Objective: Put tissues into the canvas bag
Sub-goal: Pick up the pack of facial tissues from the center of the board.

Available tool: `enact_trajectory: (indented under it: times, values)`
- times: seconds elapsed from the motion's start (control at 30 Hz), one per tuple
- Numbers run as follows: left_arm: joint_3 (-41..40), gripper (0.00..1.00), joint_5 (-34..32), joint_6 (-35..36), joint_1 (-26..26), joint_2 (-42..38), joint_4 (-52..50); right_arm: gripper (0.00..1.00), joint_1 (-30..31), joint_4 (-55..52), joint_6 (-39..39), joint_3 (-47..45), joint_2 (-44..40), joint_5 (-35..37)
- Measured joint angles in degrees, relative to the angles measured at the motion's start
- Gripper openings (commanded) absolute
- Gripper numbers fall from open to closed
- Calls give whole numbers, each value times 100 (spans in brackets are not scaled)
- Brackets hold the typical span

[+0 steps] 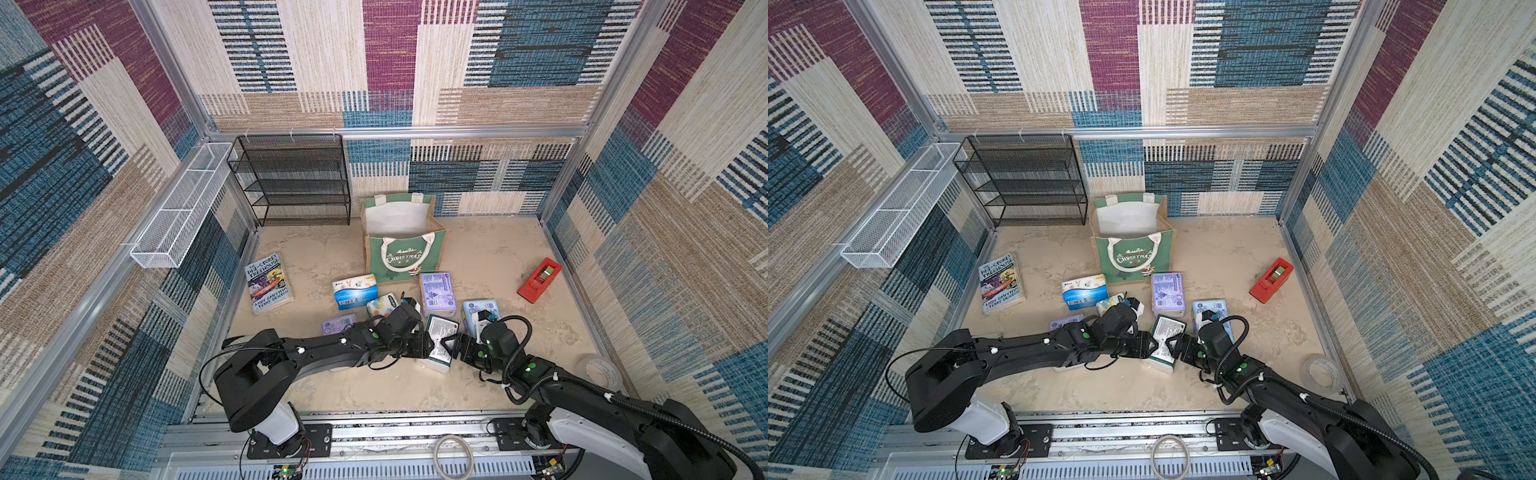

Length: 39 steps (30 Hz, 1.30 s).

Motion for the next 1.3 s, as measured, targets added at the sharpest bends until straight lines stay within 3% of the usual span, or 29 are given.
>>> enact_trajectory:
  times: [0.5,0.93,1.3]
  values:
    - [92,53,125,-48,210,372,-188,85,-76,828,149,-284,319,-229]
    - [-289,51,404,-208,407,378,363,84,-81,1508,306,-439,575,-444]
    - [-525,51,669,-326,505,378,802,75,-81,1961,481,-402,933,-586]
